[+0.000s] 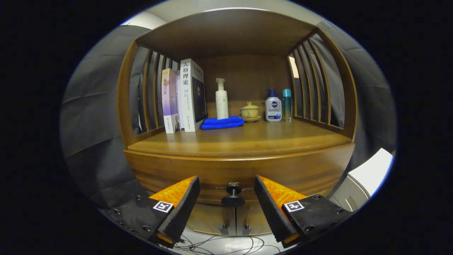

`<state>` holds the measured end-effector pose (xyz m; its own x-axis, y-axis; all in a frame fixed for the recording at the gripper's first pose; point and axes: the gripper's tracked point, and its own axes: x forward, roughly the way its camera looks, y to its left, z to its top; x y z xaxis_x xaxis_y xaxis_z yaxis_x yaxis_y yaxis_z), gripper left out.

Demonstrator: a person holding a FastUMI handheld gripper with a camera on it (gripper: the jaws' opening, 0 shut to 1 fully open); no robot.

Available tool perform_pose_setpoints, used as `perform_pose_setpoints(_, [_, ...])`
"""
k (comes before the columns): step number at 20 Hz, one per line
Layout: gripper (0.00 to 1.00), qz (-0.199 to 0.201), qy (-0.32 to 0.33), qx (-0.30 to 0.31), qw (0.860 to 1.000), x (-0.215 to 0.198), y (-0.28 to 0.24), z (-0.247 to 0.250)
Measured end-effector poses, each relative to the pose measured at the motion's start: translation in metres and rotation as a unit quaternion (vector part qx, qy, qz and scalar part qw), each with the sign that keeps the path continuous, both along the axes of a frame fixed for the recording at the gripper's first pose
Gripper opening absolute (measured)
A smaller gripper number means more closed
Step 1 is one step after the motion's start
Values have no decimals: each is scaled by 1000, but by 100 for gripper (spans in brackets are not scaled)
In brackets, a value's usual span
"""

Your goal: Pull open the drawer, take out the items inside it, and place them on the countertop above the cabinet.

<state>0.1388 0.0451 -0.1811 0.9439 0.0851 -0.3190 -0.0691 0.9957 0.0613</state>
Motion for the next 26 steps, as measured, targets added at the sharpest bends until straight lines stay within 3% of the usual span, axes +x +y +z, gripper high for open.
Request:
perform_pose_setpoints(11, [76, -3, 47, -1, 999, 8, 0, -42])
perform_pose_setpoints(15, [48, -20, 40, -13, 999, 12, -7, -43])
perform_pose_setpoints(16, [48, -19, 41, -16, 999, 14, -5, -46])
perform_pose_setpoints(17, [39, -15, 44, -23, 999, 11, -6, -43])
perform_pose_setpoints(18, [39, -18, 44, -26, 999, 12, -7, -45])
perform_pose_setpoints(19, [27, -18, 45, -34, 998, 9, -7, -45])
perform_pose_setpoints(26, [27, -11, 28, -30, 999, -22, -10, -44])
